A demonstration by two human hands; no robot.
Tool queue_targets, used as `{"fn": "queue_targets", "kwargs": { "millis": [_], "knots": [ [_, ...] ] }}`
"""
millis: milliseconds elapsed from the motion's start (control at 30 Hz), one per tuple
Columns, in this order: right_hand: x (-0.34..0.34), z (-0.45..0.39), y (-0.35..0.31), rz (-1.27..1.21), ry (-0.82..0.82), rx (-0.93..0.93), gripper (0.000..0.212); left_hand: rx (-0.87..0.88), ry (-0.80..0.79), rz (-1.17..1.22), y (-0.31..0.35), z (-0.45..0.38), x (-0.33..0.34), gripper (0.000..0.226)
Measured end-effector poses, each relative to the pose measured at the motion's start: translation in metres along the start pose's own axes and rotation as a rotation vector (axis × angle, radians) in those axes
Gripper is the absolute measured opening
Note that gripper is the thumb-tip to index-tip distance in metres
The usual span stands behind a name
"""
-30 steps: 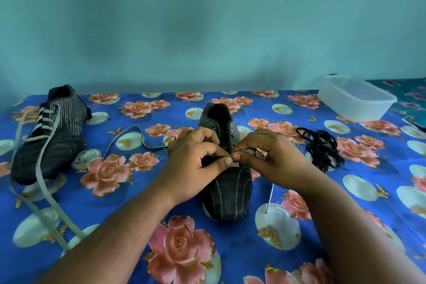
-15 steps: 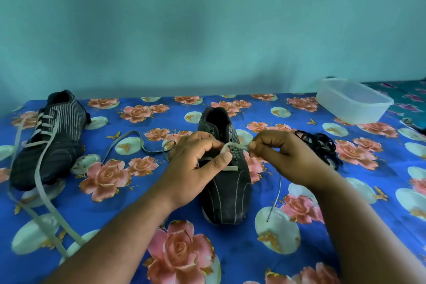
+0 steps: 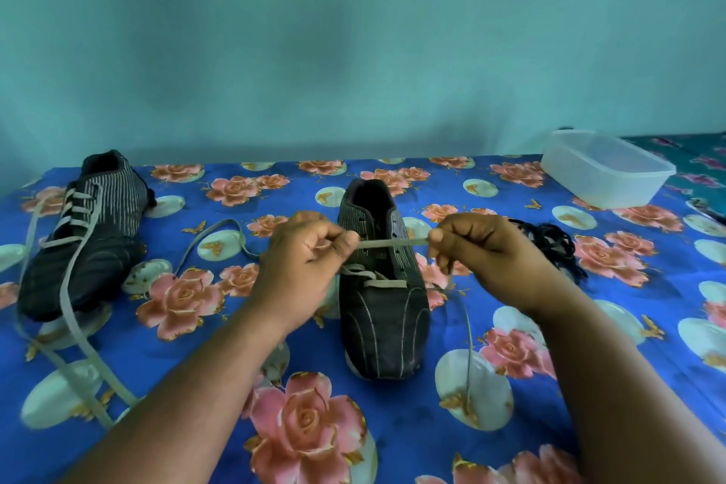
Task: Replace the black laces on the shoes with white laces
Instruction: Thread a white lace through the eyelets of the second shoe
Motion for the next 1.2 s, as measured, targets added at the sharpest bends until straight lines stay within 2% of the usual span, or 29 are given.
{"fn": "queue_targets", "kwargs": {
  "millis": [100,167,267,333,433,500,633,700,800,933,1000,1033,1067,1133,1200],
  "knots": [
    [-0.02,0.003,0.008,-0.17,0.125,0.035,0.034,-0.17,-0.012,0.142,-0.017,0.002,-0.005,0.028],
    [-0.023,0.003,0.011,-0.245,0.158,0.041,0.04,-0.21,-0.044,0.081,-0.02,0.002,-0.004,0.027],
    [-0.009,0.0,0.006,-0.226,0.132,0.013,0.037,-0.088,0.025,-0.171,-0.008,0.003,-0.009,0.043],
    [0.005,-0.002,-0.005,-0.191,0.099,-0.033,0.032,0.066,0.007,-0.164,0.016,0.006,-0.005,0.057],
    [0.022,-0.005,-0.018,-0.14,0.037,-0.089,0.027,0.194,-0.119,-0.153,0.046,0.009,0.013,0.05],
    [0.028,-0.005,-0.021,-0.112,0.001,-0.096,0.023,0.201,-0.128,-0.187,0.05,0.009,0.016,0.04],
    [0.018,-0.002,-0.02,-0.13,0.025,-0.091,0.024,0.169,-0.102,-0.046,0.045,0.002,-0.009,0.036],
    [0.002,0.0,-0.018,-0.189,0.091,-0.073,0.026,0.09,0.011,0.008,0.036,-0.002,-0.038,0.03],
    [-0.019,0.006,-0.016,-0.335,0.209,-0.092,0.03,-0.207,0.132,0.087,-0.013,0.004,-0.071,0.024],
    [-0.022,0.008,-0.017,-0.449,0.226,-0.117,0.027,-0.415,0.02,-0.074,-0.055,0.012,-0.075,0.024],
    [-0.016,0.006,-0.017,-0.36,0.195,-0.099,0.028,-0.359,-0.016,-0.371,-0.041,0.007,-0.071,0.044],
    [-0.009,0.005,-0.018,-0.307,0.164,-0.09,0.027,-0.262,-0.007,-0.491,-0.021,0.003,-0.064,0.051],
    [-0.003,0.004,-0.019,-0.255,0.129,-0.085,0.027,-0.122,-0.007,-0.496,0.003,-0.001,-0.054,0.056],
    [0.009,0.003,-0.025,-0.166,0.067,-0.089,0.024,0.141,-0.133,-0.351,0.054,-0.006,-0.021,0.059],
    [0.014,0.002,-0.026,-0.131,0.028,-0.088,0.018,0.243,-0.256,-0.27,0.082,-0.007,0.009,0.05]
  ]
}}
Point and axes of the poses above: each hand's wrist, its own z-axis away from the middle knuckle, its own x-axis out of the palm, y = z × x, the point moved 8 cm from there along -z, towards the middle knuckle, and after that the axes turned 9 degrees about -y, right-handed, at the moved point
